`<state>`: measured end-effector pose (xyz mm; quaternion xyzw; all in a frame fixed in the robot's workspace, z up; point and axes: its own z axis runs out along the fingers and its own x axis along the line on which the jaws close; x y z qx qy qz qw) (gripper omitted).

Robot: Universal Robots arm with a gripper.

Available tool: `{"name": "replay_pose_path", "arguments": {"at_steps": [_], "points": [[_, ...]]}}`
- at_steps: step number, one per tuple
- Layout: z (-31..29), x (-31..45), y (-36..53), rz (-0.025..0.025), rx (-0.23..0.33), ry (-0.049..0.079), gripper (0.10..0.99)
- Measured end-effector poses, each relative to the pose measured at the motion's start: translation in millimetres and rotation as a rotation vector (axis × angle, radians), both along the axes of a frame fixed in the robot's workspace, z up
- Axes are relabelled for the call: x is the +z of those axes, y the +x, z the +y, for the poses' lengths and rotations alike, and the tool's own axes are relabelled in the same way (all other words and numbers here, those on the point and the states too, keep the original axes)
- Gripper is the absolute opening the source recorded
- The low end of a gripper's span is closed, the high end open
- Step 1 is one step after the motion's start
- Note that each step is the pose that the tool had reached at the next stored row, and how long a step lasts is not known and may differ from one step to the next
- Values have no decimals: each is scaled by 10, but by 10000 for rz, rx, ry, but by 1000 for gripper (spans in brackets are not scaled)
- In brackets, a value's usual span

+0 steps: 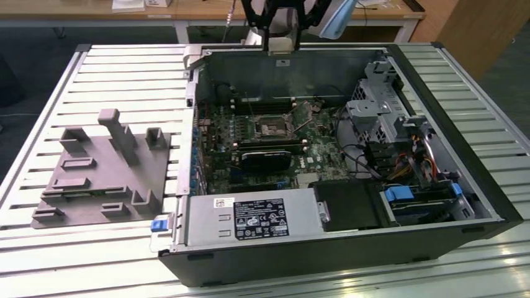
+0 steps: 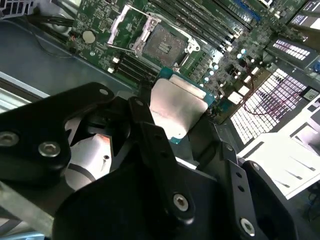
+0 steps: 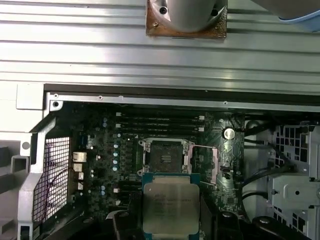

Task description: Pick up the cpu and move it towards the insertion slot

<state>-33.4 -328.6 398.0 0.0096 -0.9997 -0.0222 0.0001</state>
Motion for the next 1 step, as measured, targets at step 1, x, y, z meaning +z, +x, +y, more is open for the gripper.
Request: {"name": "replay_pose_path", "arguments": {"at_steps": [1], "points": [[0, 0, 0, 0, 0, 1, 545]]}}
